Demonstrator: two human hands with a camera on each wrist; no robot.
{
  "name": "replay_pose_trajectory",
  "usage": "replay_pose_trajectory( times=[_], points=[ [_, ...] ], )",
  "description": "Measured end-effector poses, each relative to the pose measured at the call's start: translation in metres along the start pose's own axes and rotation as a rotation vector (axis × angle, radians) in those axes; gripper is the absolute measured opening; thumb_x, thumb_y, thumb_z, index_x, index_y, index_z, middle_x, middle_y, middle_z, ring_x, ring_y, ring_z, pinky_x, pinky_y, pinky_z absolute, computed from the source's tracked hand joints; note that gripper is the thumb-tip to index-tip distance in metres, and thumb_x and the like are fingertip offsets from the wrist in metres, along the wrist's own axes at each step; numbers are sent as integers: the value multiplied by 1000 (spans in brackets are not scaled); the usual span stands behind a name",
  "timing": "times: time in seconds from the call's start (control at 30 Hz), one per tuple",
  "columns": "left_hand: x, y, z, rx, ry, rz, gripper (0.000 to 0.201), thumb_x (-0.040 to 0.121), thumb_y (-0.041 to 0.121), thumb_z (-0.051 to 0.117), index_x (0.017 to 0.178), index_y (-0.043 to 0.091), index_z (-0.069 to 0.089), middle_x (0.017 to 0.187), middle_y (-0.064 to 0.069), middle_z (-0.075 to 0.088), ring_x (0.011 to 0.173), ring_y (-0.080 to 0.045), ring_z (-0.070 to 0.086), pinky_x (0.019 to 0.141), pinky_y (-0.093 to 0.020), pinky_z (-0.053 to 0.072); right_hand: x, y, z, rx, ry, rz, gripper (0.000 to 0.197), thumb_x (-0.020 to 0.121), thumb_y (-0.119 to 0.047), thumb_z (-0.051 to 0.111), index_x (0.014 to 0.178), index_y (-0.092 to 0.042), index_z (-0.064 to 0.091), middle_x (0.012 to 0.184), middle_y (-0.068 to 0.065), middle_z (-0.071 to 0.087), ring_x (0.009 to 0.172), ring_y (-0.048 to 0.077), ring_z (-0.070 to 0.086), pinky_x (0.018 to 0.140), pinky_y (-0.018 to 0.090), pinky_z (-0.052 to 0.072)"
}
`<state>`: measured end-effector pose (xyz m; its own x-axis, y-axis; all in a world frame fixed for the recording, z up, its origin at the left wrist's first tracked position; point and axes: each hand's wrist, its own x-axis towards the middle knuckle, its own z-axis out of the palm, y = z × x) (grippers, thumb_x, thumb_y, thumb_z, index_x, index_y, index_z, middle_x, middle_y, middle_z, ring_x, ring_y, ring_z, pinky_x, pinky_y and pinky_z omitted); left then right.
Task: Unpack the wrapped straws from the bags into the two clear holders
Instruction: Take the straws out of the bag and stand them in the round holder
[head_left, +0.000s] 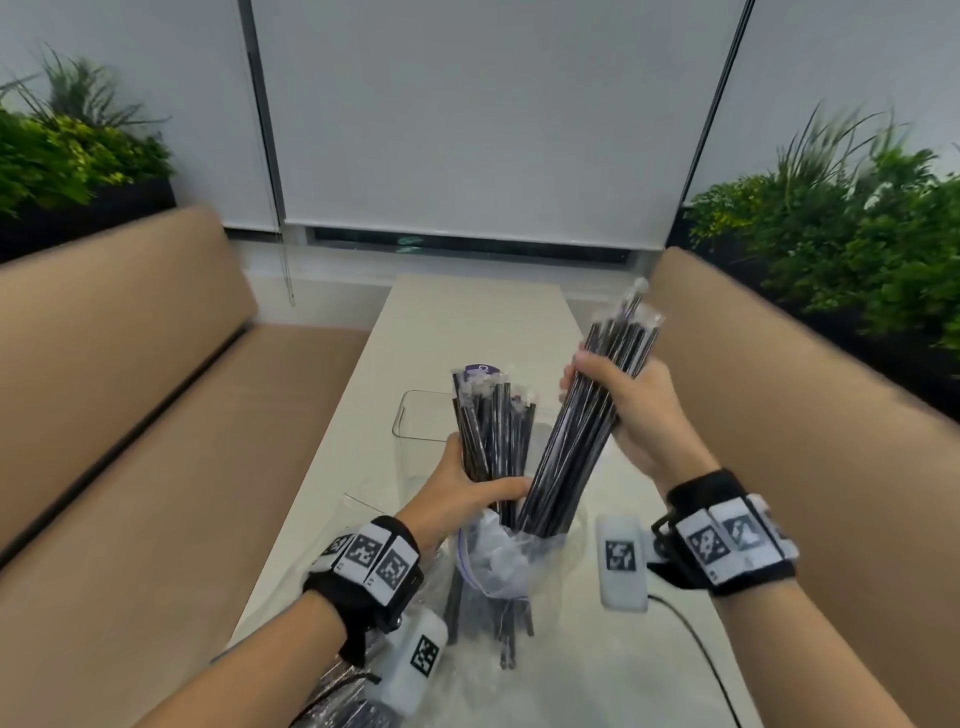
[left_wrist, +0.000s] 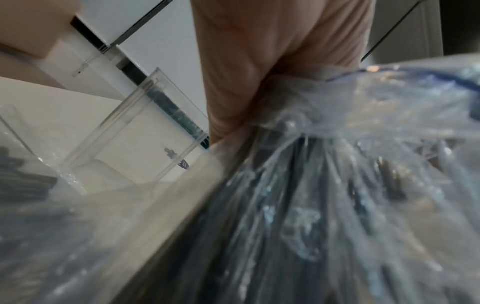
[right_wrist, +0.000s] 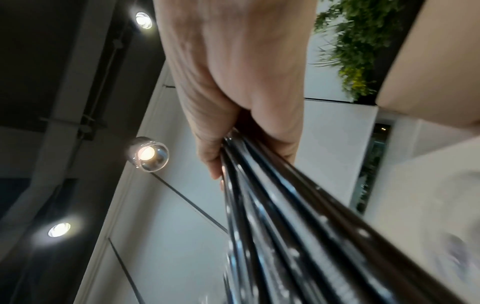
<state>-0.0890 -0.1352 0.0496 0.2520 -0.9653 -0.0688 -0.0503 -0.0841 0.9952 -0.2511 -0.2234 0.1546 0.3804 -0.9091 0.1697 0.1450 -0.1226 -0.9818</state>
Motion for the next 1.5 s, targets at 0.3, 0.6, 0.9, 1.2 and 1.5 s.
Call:
replay_pose_trajectory(
  times=[0.3,0.6,0.9,1.2,1.5],
  points=[
    [-10,-20,-32,-39,65,-60,83,66,27,88,131,27,36,123,5,60,109,-8,61,95,-32,50,86,-72,-7,-142,212,-400,14,90,-14,64,100,-7,58,74,1,70,68,18,70,73,39,61],
    [-28,-27,-40,-24,100,-66,81,66,26,88,130,32,39,122,10,61,111,-5,60,86,-22,48,85,93,21,-471,338,-131,26,90,-13,63,109,1,54,92,12,67,88,33,67,71,24,47],
    [-31,-16,-38,11,63,-71,84,68,26,86,129,34,29,120,16,55,109,2,55,89,-22,44,79,40,-21,-575,385,56,88,83,-25,74,147,0,20,144,21,44,131,33,46,105,35,39],
    [-36,-8,-26,0,53,-7,95,63,24,90,133,33,27,125,13,54,115,-4,55,99,-31,46,-34,26,36,-213,-48,-30,79,69,-57,72,133,-20,45,116,0,67,105,15,67,93,38,53],
    [-62,-39,4,-40,-42,-55,108,66,-1,85,137,32,10,125,10,53,91,19,58,71,-9,52,-86,94,58,-216,38,-109,24,91,-30,65,112,-18,62,106,-7,72,100,3,67,85,23,53]
  ],
)
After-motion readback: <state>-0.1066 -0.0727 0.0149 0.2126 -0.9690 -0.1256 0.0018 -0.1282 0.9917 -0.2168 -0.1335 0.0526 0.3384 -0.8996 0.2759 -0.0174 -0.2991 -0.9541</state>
